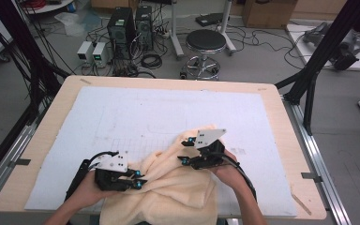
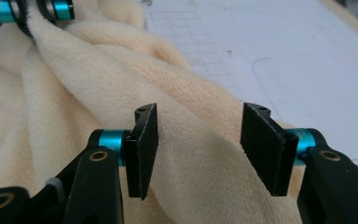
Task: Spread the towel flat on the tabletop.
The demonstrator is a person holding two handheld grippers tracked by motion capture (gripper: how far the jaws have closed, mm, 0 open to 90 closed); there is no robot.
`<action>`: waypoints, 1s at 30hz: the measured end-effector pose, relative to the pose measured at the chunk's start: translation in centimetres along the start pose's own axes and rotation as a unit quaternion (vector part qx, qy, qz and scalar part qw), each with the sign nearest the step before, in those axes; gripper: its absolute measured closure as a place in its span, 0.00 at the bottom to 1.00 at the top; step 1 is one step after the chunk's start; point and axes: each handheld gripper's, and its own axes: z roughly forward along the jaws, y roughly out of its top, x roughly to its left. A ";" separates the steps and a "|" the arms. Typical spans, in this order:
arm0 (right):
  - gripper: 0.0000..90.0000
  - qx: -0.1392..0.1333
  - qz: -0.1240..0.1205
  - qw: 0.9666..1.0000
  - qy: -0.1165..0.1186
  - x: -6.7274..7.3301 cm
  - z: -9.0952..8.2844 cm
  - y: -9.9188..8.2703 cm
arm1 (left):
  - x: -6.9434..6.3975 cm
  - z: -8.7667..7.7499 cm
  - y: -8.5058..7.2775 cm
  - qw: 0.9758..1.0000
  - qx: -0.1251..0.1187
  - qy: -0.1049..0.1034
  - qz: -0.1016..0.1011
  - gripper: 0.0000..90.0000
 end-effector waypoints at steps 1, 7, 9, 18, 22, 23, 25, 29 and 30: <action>0.52 0.006 0.002 1.000 0.011 0.1 0.3 -0.1 | -0.3 0.1 -0.1 1.000 0.000 0.000 0.009 0.92; 0.93 0.065 -0.015 0.994 0.083 1.1 0.7 -0.3 | -0.5 -0.5 0.1 1.000 -0.013 0.005 0.006 0.85; 0.94 0.065 -0.011 0.995 0.080 1.7 0.0 -0.5 | -0.1 -1.0 0.3 1.000 -0.027 0.011 -0.008 0.71; 0.95 0.036 -0.004 0.995 0.089 5.1 -3.2 -3.1 | 1.7 -1.9 1.5 0.996 -0.068 0.051 -0.038 0.60; 0.95 0.014 -0.006 0.995 0.098 6.0 -4.5 -3.1 | 2.7 -0.9 1.9 0.994 -0.062 0.073 -0.049 0.59; 0.95 0.011 -0.008 0.995 0.097 6.1 -4.6 -3.1 | 3.0 -0.5 1.9 0.994 -0.057 0.076 -0.049 0.59; 0.87 0.012 -0.008 0.995 0.096 6.3 -4.6 -3.1 | 3.7 0.4 2.1 0.994 -0.050 0.078 -0.062 0.57; 0.69 0.001 0.017 0.997 0.071 5.4 -5.0 -2.7 | 5.0 2.4 2.4 0.993 -0.015 0.085 -0.078 0.57; 0.69 -0.002 0.021 0.998 0.061 5.0 -5.2 -2.6 | 5.4 2.8 2.3 0.993 0.000 0.081 -0.085 0.63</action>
